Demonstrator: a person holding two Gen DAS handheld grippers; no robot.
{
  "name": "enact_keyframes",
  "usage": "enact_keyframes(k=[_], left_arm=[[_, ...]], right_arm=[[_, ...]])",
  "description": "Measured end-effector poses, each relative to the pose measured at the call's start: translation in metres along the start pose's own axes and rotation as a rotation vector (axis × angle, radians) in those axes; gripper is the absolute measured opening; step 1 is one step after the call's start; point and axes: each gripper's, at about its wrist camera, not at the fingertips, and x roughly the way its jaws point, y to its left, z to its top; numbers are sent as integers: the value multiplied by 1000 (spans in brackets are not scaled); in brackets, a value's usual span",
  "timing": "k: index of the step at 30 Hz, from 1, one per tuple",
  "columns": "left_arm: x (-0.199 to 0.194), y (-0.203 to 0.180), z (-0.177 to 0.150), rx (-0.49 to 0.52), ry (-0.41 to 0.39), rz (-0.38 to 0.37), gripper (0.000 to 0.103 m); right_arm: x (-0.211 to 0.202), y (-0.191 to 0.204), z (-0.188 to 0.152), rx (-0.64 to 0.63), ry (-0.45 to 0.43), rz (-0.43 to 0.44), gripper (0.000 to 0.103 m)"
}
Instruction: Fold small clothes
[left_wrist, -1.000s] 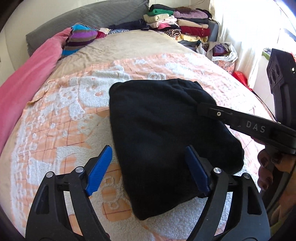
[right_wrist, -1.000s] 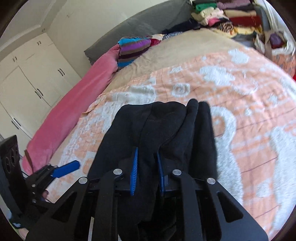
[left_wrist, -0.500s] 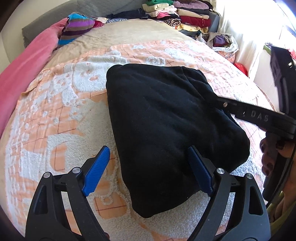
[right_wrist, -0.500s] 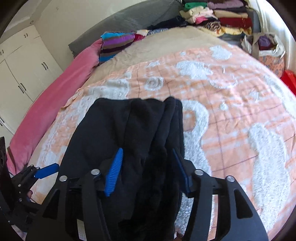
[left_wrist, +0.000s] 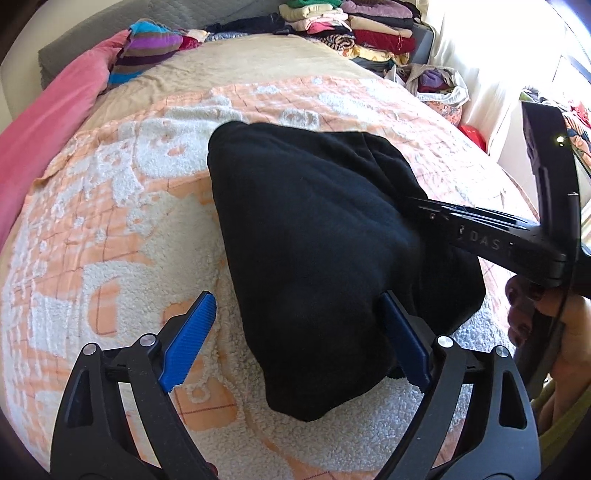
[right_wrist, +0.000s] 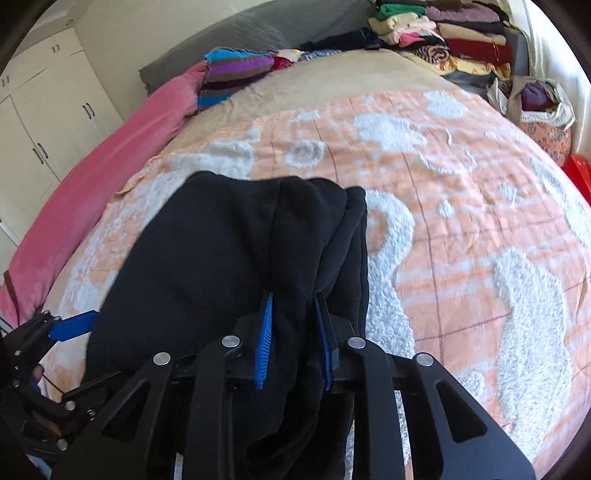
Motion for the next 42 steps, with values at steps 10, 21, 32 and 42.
enact_keyframes(k=[10,21,32,42], left_arm=[[4,1,-3,-13,12,1,84],[-2,2,-2,-17,4,6,84],[-21,7,2,-42,-33,2,90],[-12,44,2,-174,-9,-56,93]], right_arm=[[-8,-8,1,44,-18,4,47],[-26,-12,4,67,-59,6,70],[-53,-18,6,100,-107,15,86],[-34,-26,-2,166,-9,134,97]])
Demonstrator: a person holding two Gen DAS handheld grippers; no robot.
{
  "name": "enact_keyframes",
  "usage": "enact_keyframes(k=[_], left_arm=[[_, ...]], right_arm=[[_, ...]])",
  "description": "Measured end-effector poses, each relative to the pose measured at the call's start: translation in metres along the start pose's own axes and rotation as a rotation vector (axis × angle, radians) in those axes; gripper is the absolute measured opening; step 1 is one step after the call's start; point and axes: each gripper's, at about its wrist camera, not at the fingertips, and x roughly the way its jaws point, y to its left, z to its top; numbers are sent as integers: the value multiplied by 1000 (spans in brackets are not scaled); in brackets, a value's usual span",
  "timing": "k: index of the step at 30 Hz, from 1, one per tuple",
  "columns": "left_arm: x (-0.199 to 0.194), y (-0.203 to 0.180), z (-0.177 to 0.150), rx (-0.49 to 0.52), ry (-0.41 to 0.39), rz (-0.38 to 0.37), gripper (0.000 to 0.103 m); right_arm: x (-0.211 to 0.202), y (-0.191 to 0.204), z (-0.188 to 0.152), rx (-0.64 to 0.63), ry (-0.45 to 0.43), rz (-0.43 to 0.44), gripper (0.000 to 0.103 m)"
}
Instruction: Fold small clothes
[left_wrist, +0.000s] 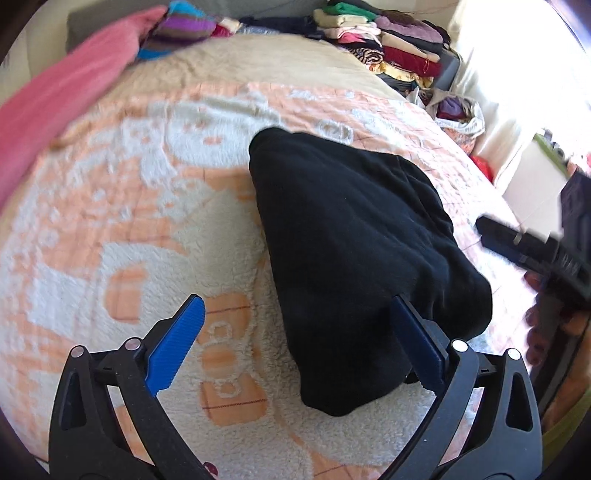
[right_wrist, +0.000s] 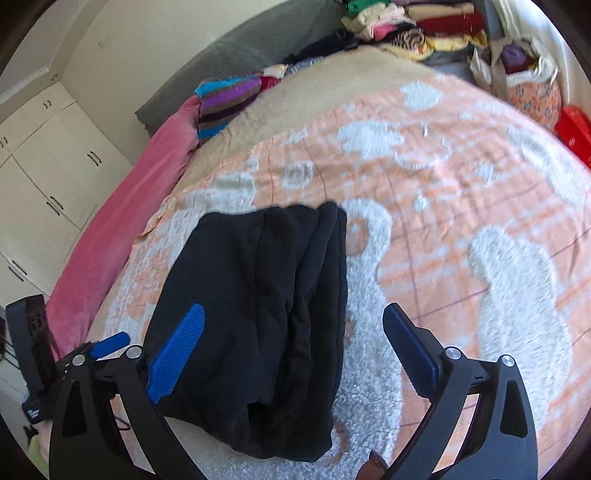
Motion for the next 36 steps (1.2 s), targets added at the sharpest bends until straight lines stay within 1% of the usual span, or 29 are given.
enact_keyframes(k=[4,8,10,11,14,16,17,18,19,20,22,25,27,30,33,34,36], left_arm=[[15,9,4,-70,33,-94,93],[32,8,8,-87,62,-129,93],[43,4,10,-85,81,-146,93],[48,3,11,-86,88,-155,93],[65,3,9,-111,120,-197,93],[71,5,9,-135,128,-219,92],[73,4,9,-141,126,-227,90],[73,3,10,-143,124,-243,81],[73,1,11,-152,122,-273,72],[72,-1,12,-154,119,-264,72],[70,-2,13,-152,114,-262,66],[61,0,15,-156,91,-272,59],[53,0,18,-144,70,-268,57],[40,1,20,-132,36,-251,57],[32,7,19,-140,11,-254,56],[29,9,18,-139,-1,-245,56],[26,11,14,-135,-19,-219,56]], right_arm=[[19,-3,-3,16,52,24,97],[36,-1,-8,22,101,88,97],[42,4,-10,-20,107,69,95],[44,6,-10,-37,104,66,92],[49,5,-11,-39,101,97,77],[52,3,-12,-34,108,140,61],[53,3,-12,-31,110,154,61],[54,3,-12,-33,108,157,58],[54,4,-13,-33,106,169,53],[53,4,-13,-30,102,182,51],[51,5,-12,-23,94,198,47],[44,13,-9,-43,76,203,46],[36,24,-7,-76,52,204,45],[29,36,-4,-112,23,218,41],[22,53,-3,-157,-16,218,41],[21,59,-5,-178,-29,214,41],[25,67,-7,-190,-27,210,41]])
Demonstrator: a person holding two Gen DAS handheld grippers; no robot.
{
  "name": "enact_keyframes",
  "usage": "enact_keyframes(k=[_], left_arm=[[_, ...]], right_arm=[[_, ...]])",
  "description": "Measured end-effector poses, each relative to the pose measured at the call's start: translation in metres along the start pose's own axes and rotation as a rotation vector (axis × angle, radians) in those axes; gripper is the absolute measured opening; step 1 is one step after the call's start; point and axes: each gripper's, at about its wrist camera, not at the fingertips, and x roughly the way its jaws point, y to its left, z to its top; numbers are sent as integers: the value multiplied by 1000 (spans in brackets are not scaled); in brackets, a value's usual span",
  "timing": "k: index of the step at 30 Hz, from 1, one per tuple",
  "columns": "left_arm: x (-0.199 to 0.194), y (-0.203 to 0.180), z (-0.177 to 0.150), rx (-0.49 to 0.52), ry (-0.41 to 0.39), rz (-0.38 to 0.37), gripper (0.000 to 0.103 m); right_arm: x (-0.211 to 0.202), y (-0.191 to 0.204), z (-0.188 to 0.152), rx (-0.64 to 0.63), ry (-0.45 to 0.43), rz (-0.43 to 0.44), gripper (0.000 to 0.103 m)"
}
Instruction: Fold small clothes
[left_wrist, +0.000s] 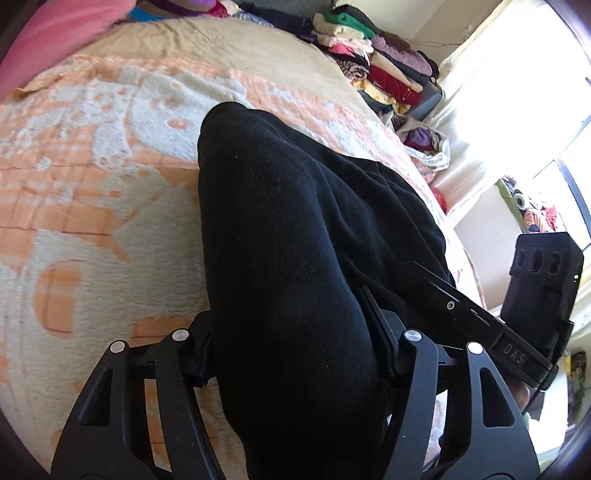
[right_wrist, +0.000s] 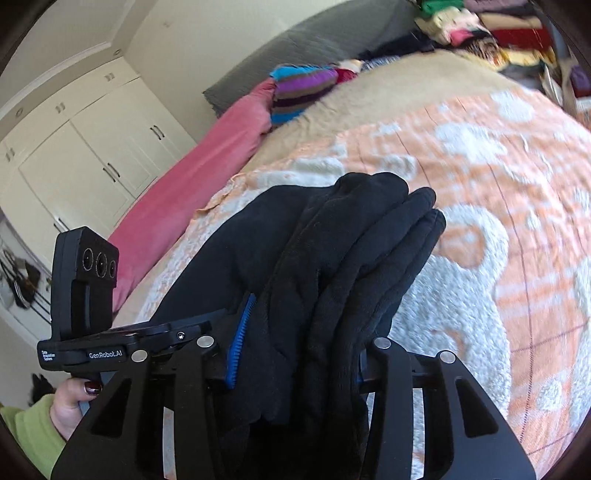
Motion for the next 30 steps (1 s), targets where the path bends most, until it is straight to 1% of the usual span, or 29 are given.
enact_keyframes(k=[2,5,8,11,14,18,20,21,22,23,26,29,30], left_arm=[[-3,6,-3,-1,-5,30,56],[-1,22,-12,-30,17,64,56],[1,31,-15,-43,27,66,56],[1,29,-14,-31,31,74,57],[1,28,-15,-28,33,79,58],[1,28,-14,-32,39,79,59],[1,28,-14,-27,40,83,60],[1,27,-14,-25,41,84,60],[2,27,-13,-24,42,85,60],[2,27,-13,-23,42,86,60],[2,26,-13,-18,45,89,60],[1,26,-13,-21,49,91,61],[0,26,-13,-21,50,92,61]], right_arm=[[10,4,-4,2,25,-1,41],[25,7,-10,-15,62,-32,41],[35,3,-12,14,97,-48,41],[35,-4,-14,45,106,-45,41],[33,-9,-15,69,113,-42,43],[29,-8,-16,78,119,-60,47],[26,-8,-16,82,121,-74,49],[22,-10,-17,84,118,-91,56],[21,-10,-17,84,116,-124,67],[20,-11,-17,84,111,-140,70],[18,-14,-18,105,115,-129,70],[13,-10,-17,86,104,-143,70],[11,-8,-16,78,97,-153,74]])
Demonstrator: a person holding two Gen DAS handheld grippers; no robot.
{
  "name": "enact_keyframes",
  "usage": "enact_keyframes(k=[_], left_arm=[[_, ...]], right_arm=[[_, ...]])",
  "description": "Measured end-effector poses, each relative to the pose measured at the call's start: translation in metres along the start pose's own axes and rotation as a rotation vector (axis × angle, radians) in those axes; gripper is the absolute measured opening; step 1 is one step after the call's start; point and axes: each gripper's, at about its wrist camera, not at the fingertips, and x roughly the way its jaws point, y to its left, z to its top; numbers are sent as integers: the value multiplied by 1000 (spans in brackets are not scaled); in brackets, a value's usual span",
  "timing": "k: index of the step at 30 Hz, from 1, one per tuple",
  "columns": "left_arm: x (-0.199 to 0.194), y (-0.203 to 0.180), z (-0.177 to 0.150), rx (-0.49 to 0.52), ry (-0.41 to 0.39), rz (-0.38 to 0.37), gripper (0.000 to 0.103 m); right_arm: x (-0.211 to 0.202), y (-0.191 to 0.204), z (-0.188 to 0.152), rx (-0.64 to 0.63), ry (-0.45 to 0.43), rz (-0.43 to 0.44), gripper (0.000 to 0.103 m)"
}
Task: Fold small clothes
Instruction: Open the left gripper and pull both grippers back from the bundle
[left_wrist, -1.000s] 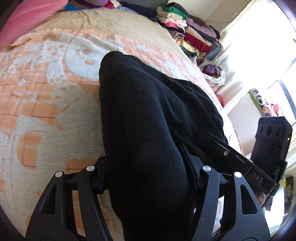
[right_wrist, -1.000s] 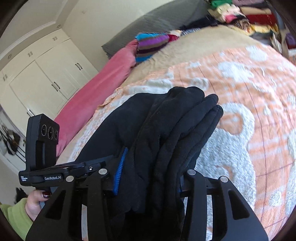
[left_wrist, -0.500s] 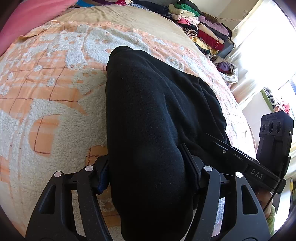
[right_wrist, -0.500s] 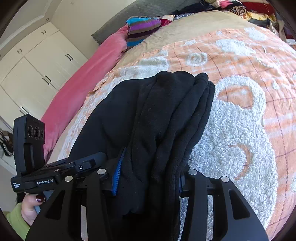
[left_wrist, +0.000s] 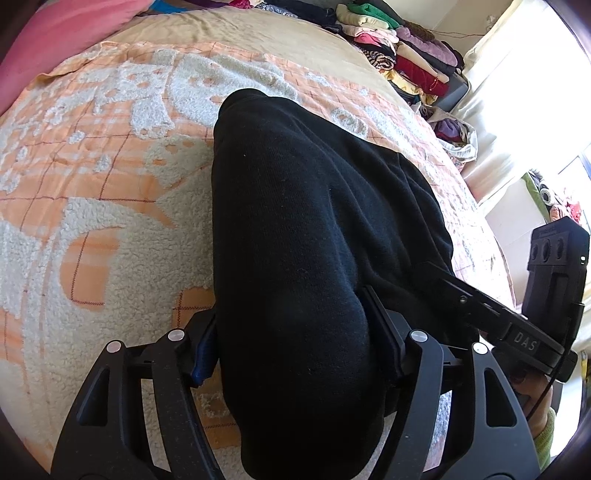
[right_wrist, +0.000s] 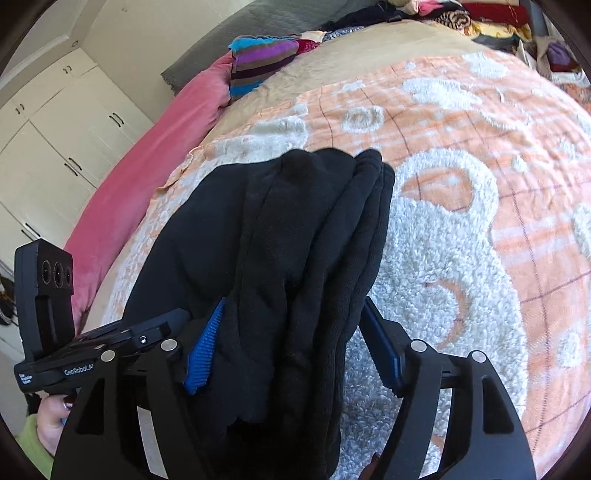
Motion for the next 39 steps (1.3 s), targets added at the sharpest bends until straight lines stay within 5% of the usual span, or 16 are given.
enact_keyframes(k=[9,24,39], left_arm=[[-7,0,-1,7,7,10,63],[-47,-4,0,37,-52,56,93],[-135,-34,-8,111,-225,110,93]], right_arm=[[-19,5,-1,4,-64,-53,95],[-73,31,-3,-31,-209,-96,96],[-164,61,-19,-70,-350,-101,99]])
